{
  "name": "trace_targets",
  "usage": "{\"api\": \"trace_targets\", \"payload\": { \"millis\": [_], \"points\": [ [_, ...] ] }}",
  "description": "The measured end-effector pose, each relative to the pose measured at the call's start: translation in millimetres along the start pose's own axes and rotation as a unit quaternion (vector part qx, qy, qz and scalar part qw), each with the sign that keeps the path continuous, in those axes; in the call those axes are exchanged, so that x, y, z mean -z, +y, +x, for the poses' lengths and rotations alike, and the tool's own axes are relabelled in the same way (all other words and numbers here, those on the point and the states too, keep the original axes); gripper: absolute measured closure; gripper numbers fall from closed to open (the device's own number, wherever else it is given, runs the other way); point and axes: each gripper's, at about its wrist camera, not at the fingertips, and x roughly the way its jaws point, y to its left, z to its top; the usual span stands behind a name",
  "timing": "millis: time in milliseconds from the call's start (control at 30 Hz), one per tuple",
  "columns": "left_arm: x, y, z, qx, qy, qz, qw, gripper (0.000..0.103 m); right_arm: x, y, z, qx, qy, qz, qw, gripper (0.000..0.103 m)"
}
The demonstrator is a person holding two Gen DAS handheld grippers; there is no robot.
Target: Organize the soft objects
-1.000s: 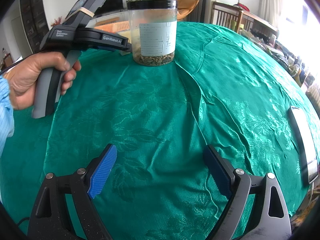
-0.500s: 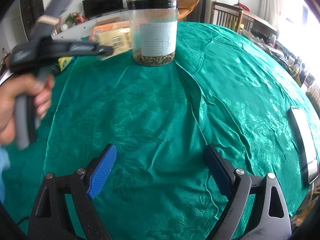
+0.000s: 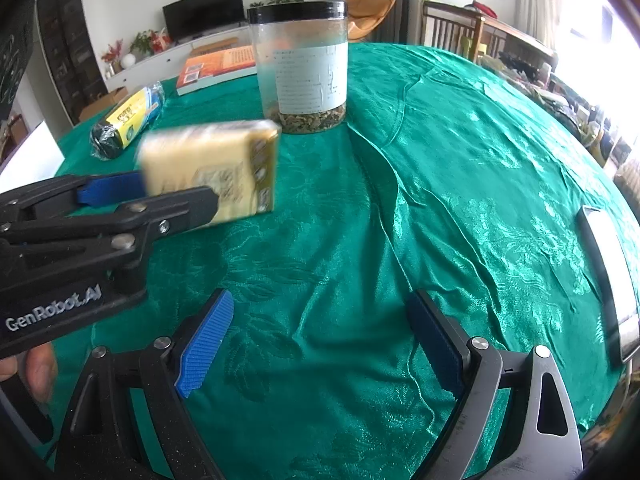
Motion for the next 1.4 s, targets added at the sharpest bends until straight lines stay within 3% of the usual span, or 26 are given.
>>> {"api": "trace_targets", "payload": {
  "millis": [267, 433, 500, 600, 767, 1400],
  "points": [
    [41.6, 38.8, -24.0, -0.097, 0.014, -0.021, 0.995, 0.012, 1.4, 1.8, 0.7, 0.004, 0.001, -0.004, 1.0, 0.012],
    [63.6, 44.4, -22.2, -0.143, 0.031, 0.0, 0.9893, 0.012, 2.3, 2.1, 0.4, 0.005, 0.001, -0.005, 1.0, 0.012],
    [70.8, 44.5, -22.4, -0.146, 0.029, 0.006, 0.9889, 0.011, 2.4, 2.1, 0.3, 0.005, 0.001, -0.005, 1.0, 0.012],
    [73.2, 48.9, -22.7, -0.145, 0.036, -0.009, 0.9888, 0.0, 2.4, 2.1, 0.2, 0.005, 0.001, -0.005, 1.0, 0.012],
    [72.7, 72.6, -20.0, -0.085, 0.052, -0.074, 0.9922, 0.0, 2.6, 2.2, 0.2, 0.005, 0.001, -0.005, 1.0, 0.012],
    [70.8, 72.9, -18.3, -0.097, 0.052, -0.08, 0.9907, 0.0, 2.8, 2.6, 0.0, 0.006, 0.0, -0.005, 1.0, 0.012]
  ]
}}
